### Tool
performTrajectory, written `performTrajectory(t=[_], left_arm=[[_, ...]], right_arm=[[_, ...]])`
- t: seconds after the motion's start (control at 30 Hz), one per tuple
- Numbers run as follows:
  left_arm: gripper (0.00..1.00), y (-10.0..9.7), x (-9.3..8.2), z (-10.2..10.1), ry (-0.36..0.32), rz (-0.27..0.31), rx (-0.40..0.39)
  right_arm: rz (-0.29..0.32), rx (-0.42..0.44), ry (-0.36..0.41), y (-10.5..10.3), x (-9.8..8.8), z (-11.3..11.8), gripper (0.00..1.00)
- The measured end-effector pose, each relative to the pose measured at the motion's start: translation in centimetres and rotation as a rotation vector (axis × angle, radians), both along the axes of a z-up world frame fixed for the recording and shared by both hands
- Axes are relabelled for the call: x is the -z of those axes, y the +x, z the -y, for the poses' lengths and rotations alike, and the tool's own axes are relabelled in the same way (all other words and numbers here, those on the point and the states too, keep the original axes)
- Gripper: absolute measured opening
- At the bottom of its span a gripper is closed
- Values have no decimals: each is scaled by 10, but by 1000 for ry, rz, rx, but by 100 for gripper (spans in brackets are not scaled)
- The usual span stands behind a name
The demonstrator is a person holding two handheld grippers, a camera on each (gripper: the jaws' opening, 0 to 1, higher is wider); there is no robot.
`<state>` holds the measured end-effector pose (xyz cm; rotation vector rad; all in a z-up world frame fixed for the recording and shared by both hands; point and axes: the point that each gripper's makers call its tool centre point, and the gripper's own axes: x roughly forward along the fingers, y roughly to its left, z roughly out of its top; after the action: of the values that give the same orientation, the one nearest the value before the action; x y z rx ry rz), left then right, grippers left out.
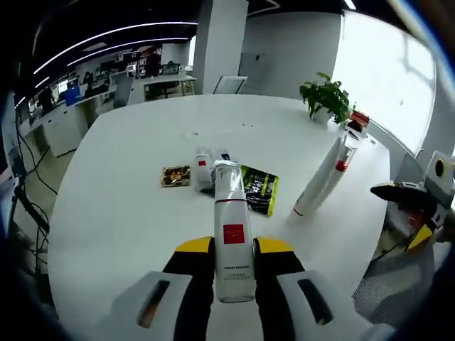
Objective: Arrange the skincare products in the storage area until every visible bottle or jar stands upright without overlapping.
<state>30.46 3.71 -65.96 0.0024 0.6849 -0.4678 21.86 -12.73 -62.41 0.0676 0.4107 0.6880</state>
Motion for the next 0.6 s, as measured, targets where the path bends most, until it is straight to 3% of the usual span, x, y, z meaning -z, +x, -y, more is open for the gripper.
performTrajectory(t=[0.23,0.37,0.6], left_arm=[[20,-29,-27,9,-30,57,17],[20,-43,-38,15,-23,105,47],[20,-71,-59,35,-11,174,110]], right_arm=[[-4,-56,57,-1,-10,-23,74],[-52,-71,217,-3,-27,-40,70],[-77,-73,312,-3,-36,-51,67]])
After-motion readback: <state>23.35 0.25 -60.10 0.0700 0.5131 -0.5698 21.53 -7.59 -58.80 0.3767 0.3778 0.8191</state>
